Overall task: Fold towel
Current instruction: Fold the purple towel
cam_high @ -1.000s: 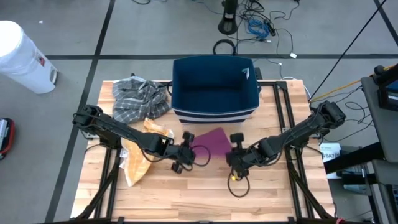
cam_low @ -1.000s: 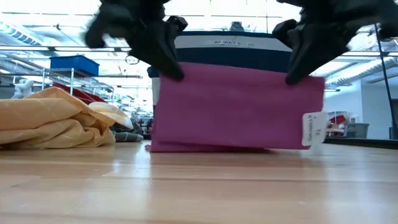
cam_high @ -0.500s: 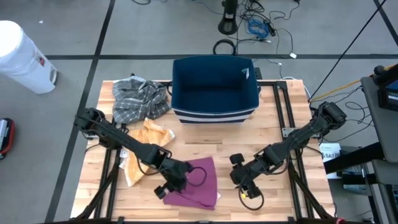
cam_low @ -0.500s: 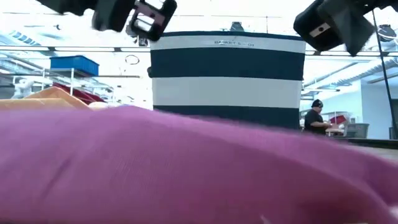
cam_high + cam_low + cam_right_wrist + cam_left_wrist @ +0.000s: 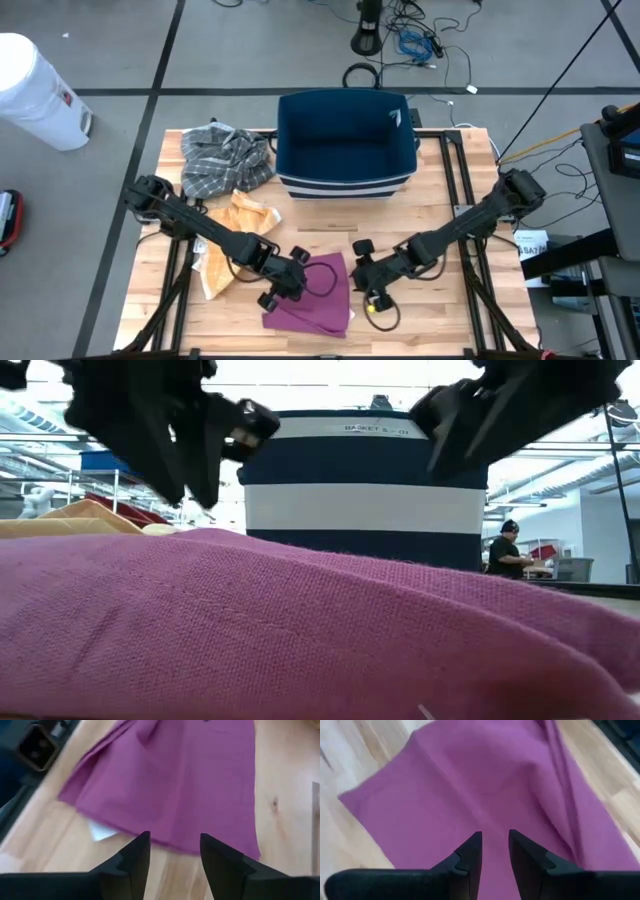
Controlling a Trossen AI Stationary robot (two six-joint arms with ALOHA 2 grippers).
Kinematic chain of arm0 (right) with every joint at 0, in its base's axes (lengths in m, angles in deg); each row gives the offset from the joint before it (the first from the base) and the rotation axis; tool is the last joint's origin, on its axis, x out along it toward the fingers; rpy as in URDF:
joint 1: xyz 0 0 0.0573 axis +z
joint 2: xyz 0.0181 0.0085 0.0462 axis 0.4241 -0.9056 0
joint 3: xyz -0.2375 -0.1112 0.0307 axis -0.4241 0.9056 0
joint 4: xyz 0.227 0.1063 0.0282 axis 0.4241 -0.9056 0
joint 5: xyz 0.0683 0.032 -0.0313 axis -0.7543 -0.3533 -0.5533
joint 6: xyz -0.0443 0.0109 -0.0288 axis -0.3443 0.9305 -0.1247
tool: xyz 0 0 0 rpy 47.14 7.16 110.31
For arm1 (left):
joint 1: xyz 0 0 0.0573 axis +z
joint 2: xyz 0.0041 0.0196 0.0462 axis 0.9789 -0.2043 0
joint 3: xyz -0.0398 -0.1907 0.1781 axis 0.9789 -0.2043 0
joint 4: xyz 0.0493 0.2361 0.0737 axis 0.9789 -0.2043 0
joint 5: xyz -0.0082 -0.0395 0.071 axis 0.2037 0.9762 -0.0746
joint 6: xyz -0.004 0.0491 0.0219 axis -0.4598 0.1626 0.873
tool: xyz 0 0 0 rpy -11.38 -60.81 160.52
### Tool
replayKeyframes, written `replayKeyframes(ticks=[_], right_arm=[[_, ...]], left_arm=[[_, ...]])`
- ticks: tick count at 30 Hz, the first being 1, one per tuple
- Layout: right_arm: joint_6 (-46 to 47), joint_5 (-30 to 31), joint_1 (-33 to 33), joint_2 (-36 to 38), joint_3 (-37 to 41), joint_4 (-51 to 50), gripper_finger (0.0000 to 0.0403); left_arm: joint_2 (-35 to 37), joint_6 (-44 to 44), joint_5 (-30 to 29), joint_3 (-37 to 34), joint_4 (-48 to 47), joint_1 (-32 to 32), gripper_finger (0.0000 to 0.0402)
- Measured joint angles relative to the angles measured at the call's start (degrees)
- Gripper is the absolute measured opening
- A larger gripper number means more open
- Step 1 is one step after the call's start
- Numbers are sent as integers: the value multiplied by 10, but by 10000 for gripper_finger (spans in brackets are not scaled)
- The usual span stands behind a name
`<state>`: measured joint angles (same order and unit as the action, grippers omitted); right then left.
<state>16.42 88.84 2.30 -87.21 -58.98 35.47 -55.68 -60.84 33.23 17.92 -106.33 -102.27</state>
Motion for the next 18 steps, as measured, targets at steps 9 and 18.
replayKeyframes(ticks=[9,18], right_arm=[[4,-40,-34,-103,0,86,155],[12,-108,-47,-144,0,147,155]], left_arm=[[-73,-34,35,0,6,7,102],[-95,-44,36,0,17,16,102]])
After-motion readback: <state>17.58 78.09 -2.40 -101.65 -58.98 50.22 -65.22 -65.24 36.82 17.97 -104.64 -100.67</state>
